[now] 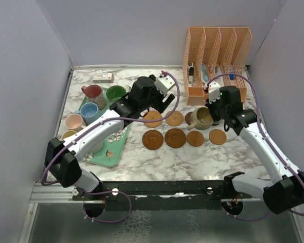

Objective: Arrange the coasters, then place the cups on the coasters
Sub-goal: Place the cup on the coaster.

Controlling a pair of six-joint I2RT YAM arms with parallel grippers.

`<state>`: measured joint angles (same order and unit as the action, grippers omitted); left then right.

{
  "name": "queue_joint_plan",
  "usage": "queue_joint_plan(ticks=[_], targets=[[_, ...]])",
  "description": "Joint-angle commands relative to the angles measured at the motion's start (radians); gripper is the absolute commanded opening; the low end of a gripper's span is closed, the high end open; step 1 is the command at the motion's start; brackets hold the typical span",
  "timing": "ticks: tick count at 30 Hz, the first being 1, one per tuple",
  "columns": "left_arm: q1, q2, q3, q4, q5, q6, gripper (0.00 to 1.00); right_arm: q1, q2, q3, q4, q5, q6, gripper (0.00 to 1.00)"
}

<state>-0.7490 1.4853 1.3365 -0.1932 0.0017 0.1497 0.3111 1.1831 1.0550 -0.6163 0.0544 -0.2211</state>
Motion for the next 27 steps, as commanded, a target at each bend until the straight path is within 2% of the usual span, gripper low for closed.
queue_joint_plan(ticks=[1,5,11,19,27], targets=[[0.027,-0.042,-0.045,0.038,-0.113,0.147,0.81,-0.036,-0.121,-0.041,-0.051,0.034,-0.039,0.01],[0.033,-0.059,-0.08,0.067,-0.15,0.187,0.83,-0.092,-0.182,-0.058,-0.105,0.03,-0.058,0.01],[0.037,-0.076,-0.11,0.076,-0.139,0.218,0.84,-0.098,-0.221,-0.113,-0.137,0.03,-0.178,0.01],[0.042,-0.095,-0.127,0.079,-0.126,0.227,0.85,-0.145,-0.188,-0.182,-0.075,0.005,-0.284,0.01],[0.042,-0.109,-0.141,0.084,-0.106,0.228,0.87,-0.276,-0.121,-0.221,0.023,-0.115,-0.397,0.01]])
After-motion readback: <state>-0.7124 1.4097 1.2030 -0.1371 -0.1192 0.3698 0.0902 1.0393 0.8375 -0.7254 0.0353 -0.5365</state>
